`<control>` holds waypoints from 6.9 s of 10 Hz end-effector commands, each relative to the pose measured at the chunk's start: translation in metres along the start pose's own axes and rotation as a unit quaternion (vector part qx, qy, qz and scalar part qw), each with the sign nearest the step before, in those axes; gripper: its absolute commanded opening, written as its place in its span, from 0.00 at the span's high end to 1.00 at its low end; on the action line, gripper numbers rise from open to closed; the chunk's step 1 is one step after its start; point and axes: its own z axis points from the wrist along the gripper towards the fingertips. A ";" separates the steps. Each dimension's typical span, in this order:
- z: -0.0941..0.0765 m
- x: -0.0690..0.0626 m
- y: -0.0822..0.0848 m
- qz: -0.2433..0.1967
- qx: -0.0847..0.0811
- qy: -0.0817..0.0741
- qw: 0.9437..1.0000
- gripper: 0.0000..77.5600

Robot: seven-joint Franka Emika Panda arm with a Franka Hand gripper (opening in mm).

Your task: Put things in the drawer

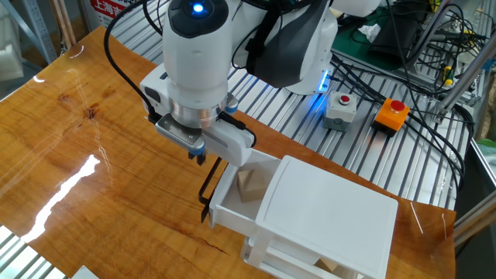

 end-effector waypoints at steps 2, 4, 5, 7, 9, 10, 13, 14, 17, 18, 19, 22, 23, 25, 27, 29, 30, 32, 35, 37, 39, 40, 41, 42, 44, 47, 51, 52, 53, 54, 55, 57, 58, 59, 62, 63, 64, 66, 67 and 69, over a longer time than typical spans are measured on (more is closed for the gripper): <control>-0.001 -0.001 0.000 0.000 0.000 -0.001 1.000 0.97; 0.018 -0.009 0.009 -0.001 -0.008 -0.003 1.000 0.97; 0.020 -0.009 0.010 0.000 -0.008 -0.005 1.000 0.97; 0.021 -0.009 0.011 0.001 -0.009 -0.006 1.000 0.97; 0.022 -0.008 0.012 0.002 -0.012 -0.006 1.000 0.97; 0.022 -0.008 0.012 0.004 -0.013 -0.006 1.000 0.97; 0.022 -0.007 0.015 0.009 -0.019 -0.005 1.000 0.97; 0.022 -0.006 0.016 0.011 -0.019 -0.005 1.000 0.97; 0.023 -0.002 0.021 0.017 -0.021 -0.005 1.000 0.97; 0.023 -0.001 0.022 0.018 -0.022 -0.005 1.000 0.97; 0.023 -0.001 0.022 0.019 -0.023 -0.005 1.000 0.97; 0.021 0.003 0.028 0.028 -0.025 -0.004 0.999 0.97; 0.021 0.005 0.031 0.030 -0.025 -0.004 0.999 0.97; 0.024 0.006 0.034 0.031 -0.026 -0.004 0.999 0.97; 0.025 0.007 0.040 0.036 -0.027 -0.005 0.999 0.97; 0.023 0.010 0.044 0.042 -0.027 -0.004 0.999 0.97; 0.023 0.010 0.045 0.042 -0.028 -0.004 0.999 0.97; 0.023 0.012 0.048 0.046 -0.030 -0.003 0.998 0.97; 0.019 0.017 0.058 0.059 -0.034 0.000 0.998 0.97; 0.017 0.021 0.063 0.064 -0.035 0.001 0.997 0.97; 0.018 0.024 0.067 0.068 -0.038 0.001 0.997 0.97; 0.019 0.025 0.070 0.071 -0.041 0.001 0.997 0.97; 0.020 0.026 0.073 0.076 -0.044 0.000 0.996 0.97; 0.021 0.028 0.078 0.080 -0.045 -0.001 0.996 0.97; 0.021 0.032 0.086 0.089 -0.047 -0.001 0.995 0.97; 0.020 0.037 0.094 0.098 -0.051 -0.001 0.994 0.97; 0.020 0.045 0.107 0.115 -0.055 -0.004 0.992 0.97; 0.019 0.048 0.111 0.119 -0.056 -0.004 0.991 0.97; 0.018 0.049 0.111 0.120 -0.057 -0.004 0.991 0.97; 0.018 0.050 0.113 0.123 -0.060 -0.003 0.991 0.97; 0.018 0.052 0.114 0.125 -0.062 -0.003 0.990 0.97; 0.019 0.054 0.118 0.133 -0.068 -0.004 0.989 0.97; 0.019 0.055 0.120 0.139 -0.076 -0.006 0.987 0.97; 0.021 0.056 0.123 0.143 -0.081 -0.009 0.986 0.97; 0.023 0.056 0.125 0.150 -0.093 -0.015 0.984 0.97; 0.023 0.056 0.125 0.149 -0.091 -0.015 0.984 0.97; 0.022 0.055 0.125 0.148 -0.083 -0.016 0.985 0.97; 0.020 0.053 0.125 0.146 -0.067 -0.019 0.987 0.97; 0.016 0.052 0.125 0.147 -0.064 -0.019 0.987 0.97; 0.008 0.051 0.120 0.145 -0.056 -0.019 0.988 0.97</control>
